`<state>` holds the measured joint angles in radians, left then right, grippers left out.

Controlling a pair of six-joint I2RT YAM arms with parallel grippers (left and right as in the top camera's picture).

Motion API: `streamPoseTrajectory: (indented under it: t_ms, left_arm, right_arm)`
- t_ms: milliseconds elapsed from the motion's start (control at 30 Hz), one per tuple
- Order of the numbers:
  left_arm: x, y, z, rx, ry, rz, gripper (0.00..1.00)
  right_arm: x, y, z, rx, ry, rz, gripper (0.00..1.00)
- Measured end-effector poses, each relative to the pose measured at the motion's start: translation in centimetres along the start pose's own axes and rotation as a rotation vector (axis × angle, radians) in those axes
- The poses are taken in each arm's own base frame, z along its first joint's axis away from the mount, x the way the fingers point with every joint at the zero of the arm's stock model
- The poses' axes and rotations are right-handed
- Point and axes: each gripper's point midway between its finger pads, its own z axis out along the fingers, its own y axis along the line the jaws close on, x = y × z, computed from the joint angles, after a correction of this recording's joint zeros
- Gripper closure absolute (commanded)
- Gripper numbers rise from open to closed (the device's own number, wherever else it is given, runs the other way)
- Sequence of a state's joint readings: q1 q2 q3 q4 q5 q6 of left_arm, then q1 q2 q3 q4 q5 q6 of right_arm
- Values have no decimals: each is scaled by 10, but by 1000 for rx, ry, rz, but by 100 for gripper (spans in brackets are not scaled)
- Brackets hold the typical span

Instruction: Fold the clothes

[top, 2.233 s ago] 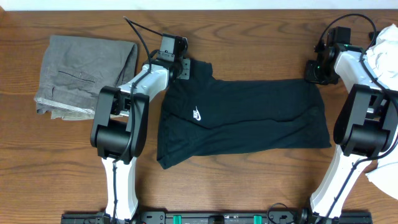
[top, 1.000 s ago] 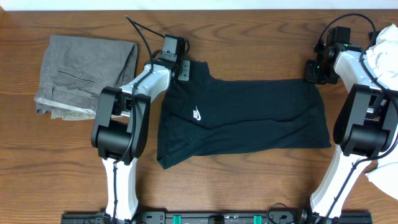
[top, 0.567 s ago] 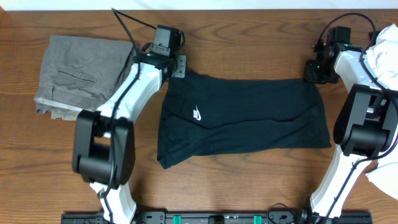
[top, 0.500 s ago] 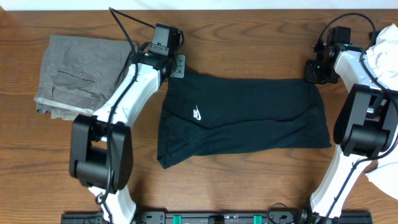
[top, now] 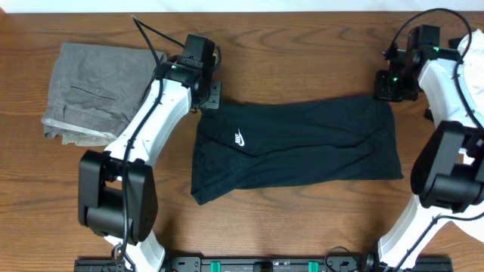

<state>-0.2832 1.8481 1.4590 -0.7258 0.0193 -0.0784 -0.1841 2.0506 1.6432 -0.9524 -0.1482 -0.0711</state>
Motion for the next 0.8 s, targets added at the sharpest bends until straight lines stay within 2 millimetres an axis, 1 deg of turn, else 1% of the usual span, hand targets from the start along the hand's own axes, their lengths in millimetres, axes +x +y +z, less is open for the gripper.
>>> streamPoseTrajectory:
  t_ms: [67, 200, 300, 367, 467, 633, 800]
  left_arm:
    - [0, 0, -9, 1, -7, -9, 94]
    - [3, 1, -31, 4, -21, -44, 94]
    - [9, 3, -39, 2, -4, -65, 94]
    - [17, 4, -40, -4, 25, -77, 94]
    - [23, 4, -40, -7, 50, -84, 94]
    - [22, 4, -40, -6, 47, -93, 94]
    - [18, 4, -37, -2, 25, -104, 94]
  right_arm:
    - [6, 2, -5, -5, 19, -10, 99]
    - [20, 4, -6, -16, 73, -24, 99]
    - [29, 5, -8, -20, 110, -32, 99]
    - [38, 5, -9, -24, 146, -28, 99]
    - [46, 1, -12, -26, 175, -17, 99]
    - [45, -10, -15, -31, 161, -7, 99]
    - [39, -8, -21, -78, 125, -29, 99]
